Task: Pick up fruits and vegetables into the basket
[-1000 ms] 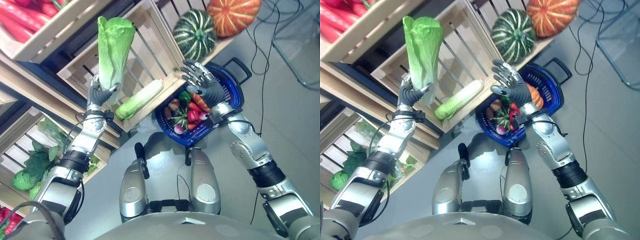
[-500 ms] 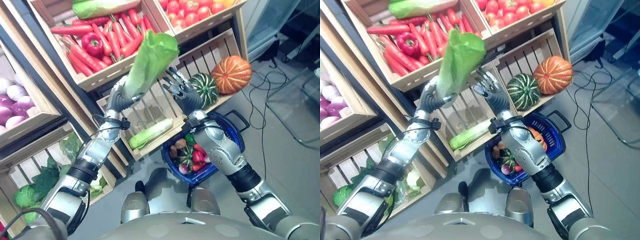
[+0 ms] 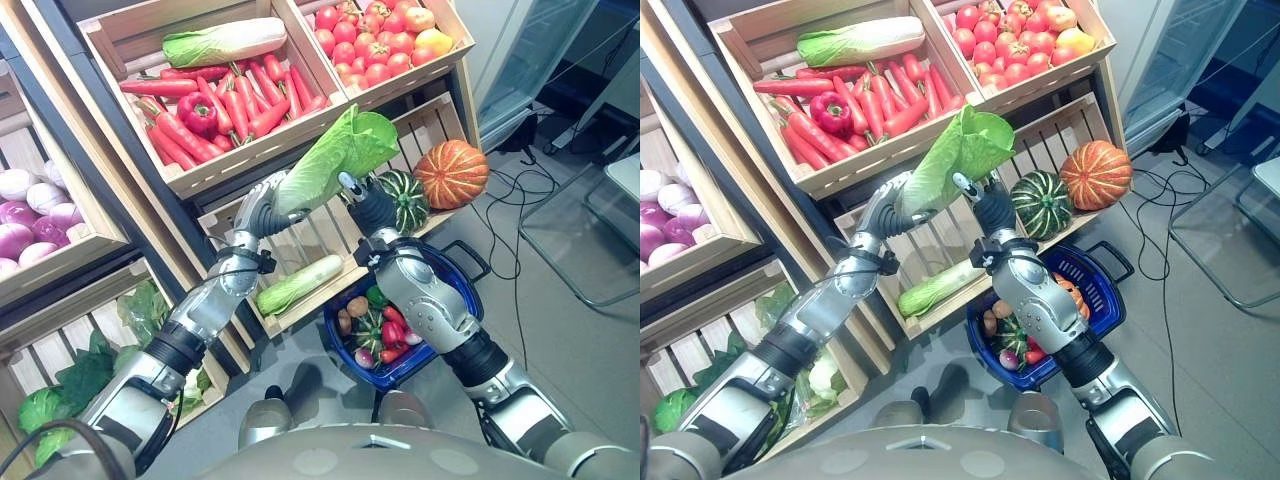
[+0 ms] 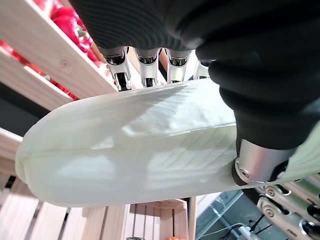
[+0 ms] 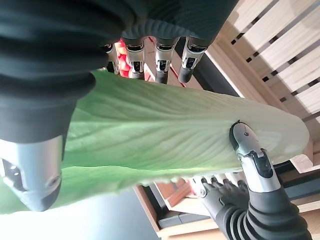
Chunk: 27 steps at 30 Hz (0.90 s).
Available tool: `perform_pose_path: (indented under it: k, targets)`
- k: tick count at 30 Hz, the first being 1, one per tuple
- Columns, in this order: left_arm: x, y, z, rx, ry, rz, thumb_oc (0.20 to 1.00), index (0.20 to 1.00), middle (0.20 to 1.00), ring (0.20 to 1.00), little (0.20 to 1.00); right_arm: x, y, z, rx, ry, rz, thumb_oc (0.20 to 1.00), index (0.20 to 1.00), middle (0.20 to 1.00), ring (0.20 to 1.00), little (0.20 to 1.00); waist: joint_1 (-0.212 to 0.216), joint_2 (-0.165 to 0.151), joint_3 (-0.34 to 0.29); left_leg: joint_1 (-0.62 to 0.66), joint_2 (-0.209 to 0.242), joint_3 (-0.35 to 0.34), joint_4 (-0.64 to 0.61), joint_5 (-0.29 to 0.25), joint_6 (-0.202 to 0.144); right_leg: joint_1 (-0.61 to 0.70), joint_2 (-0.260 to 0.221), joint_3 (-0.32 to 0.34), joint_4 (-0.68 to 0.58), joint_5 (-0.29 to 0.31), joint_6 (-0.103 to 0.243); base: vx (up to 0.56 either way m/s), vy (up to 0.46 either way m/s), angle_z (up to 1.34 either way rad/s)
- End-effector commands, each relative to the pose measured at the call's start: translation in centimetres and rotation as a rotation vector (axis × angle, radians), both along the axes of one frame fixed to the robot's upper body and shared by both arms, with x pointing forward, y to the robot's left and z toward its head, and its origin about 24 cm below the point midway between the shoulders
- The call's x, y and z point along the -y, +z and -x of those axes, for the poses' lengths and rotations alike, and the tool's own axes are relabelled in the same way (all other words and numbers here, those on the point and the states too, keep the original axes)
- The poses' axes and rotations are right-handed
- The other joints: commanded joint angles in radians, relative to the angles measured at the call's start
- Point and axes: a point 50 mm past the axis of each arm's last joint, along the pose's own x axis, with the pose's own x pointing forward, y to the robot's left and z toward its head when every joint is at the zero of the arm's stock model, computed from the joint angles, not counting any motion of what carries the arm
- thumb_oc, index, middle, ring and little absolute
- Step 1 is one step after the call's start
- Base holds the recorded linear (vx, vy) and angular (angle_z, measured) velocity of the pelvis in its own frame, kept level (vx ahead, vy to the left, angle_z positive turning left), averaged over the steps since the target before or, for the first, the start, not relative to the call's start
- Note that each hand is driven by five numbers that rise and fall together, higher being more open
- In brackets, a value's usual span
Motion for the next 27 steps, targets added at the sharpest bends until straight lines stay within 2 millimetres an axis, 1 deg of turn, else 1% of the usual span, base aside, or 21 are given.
perform_pose_path:
  k: [1, 7, 11, 15, 17, 20, 23, 26, 27]
  targets:
    - [1.7, 3.7, -0.4, 0.194, -0.062, -0.044, 0.2, 0.2, 0.2, 0.2, 0.2, -1.5, 2.6, 0.1, 0.058, 0.031, -0.155, 1.0, 1.0, 1.0, 1.0, 1.0, 0.001, -0.046, -0.01, 0.01, -0.045, 0.044, 0.053, -0.101, 0.065, 0.095, -0.052, 0.0, -0.091, 0.019, 0.057, 0.0, 0.0, 0.0]
    - [3.0, 3.6, -0.3, 0.183, -0.109, -0.091, 0.2, 0.2, 0.2, 0.2, 0.2, -2.9, 2.4, 0.5, 0.008, 0.136, -0.227, 1.0, 1.0, 1.0, 1.0, 1.0, 0.003, -0.046, -0.018, 0.018, -0.048, 0.042, 0.043, -0.103, 0.068, 0.103, -0.054, -0.004, -0.098, 0.02, 0.06, 0.0, 0.0, 0.0]
    - [4.1, 3.6, -0.1, 0.178, -0.162, -0.159, 0.2, 0.2, 0.2, 0.2, 0.2, -3.8, 2.4, 0.8, 0.019, 0.18, -0.191, 1.0, 1.0, 1.0, 1.0, 1.0, 0.005, -0.048, -0.023, 0.022, -0.048, 0.043, 0.036, -0.102, 0.068, 0.105, -0.054, -0.011, -0.102, 0.021, 0.063, -0.01, -0.001, 0.02]
    - [4.8, 3.5, 0.0, 0.174, -0.188, -0.218, 0.2, 0.2, 0.2, 0.2, 0.2, -4.1, 2.8, 0.8, 0.073, 0.19, -0.123, 1.0, 1.0, 1.0, 1.0, 1.0, 0.005, -0.05, -0.023, 0.026, -0.048, 0.045, 0.029, -0.102, 0.069, 0.107, -0.054, -0.014, -0.108, 0.023, 0.066, -0.02, 0.001, 0.04]
    - [5.0, 3.3, 0.0, 0.165, -0.199, -0.269, 0.2, 0.2, 0.2, 0.2, 0.2, -3.9, 3.5, 0.4, 0.124, 0.192, -0.116, 0.2, 0.2, 0.2, 0.2, 0.2, 0.004, -0.049, -0.023, 0.029, -0.049, 0.045, 0.029, -0.103, 0.069, 0.111, -0.055, -0.015, -0.11, 0.024, 0.067, 0.0, 0.0, 0.0]
    - [5.3, 3.2, 0.3, 0.181, -0.22, -0.336, 0.2, 0.2, 0.2, 0.2, 0.2, -3.9, 4.0, 0.6, 0.153, 0.233, -0.106, 0.2, 0.2, 0.2, 0.2, 0.2, 0.001, -0.049, -0.018, 0.025, -0.049, 0.045, 0.028, -0.104, 0.067, 0.106, -0.055, -0.012, -0.11, 0.024, 0.072, -0.05, -0.003, -0.02]
    - [5.8, 3.0, 0.5, 0.169, -0.241, -0.362, 0.2, 0.2, 0.2, 0.2, 0.2, -4.1, 4.6, 0.7, 0.193, 0.284, -0.11, 0.2, 0.2, 0.2, 0.2, 0.2, -0.002, -0.051, -0.01, 0.022, -0.048, 0.045, 0.027, -0.104, 0.068, 0.1, -0.054, -0.011, -0.109, 0.026, 0.075, -0.06, -0.019, -0.01]
    - [5.9, 2.2, 0.6, 0.145, -0.243, -0.376, 0.206, 0.206, 0.206, 0.206, 0.206, -4.4, 5.0, 0.8, 0.215, 0.336, -0.12, 0.2, 0.2, 0.2, 0.2, 0.2, 0.0, -0.053, -0.006, 0.022, -0.045, 0.047, 0.026, -0.104, 0.067, 0.098, -0.055, -0.013, -0.108, 0.028, 0.078, -0.03, -0.03, 0.01]
    - [5.8, 1.9, 0.6, 0.132, -0.234, -0.366, 0.592, 0.592, 0.592, 0.592, 0.592, -4.4, 5.0, 0.8, 0.217, 0.343, -0.122, 0.2, 0.2, 0.2, 0.2, 0.2, 0.0, -0.054, -0.006, 0.023, -0.044, 0.047, 0.025, -0.103, 0.066, 0.098, -0.055, -0.014, -0.109, 0.028, 0.079, -0.03, -0.039, 0.01]
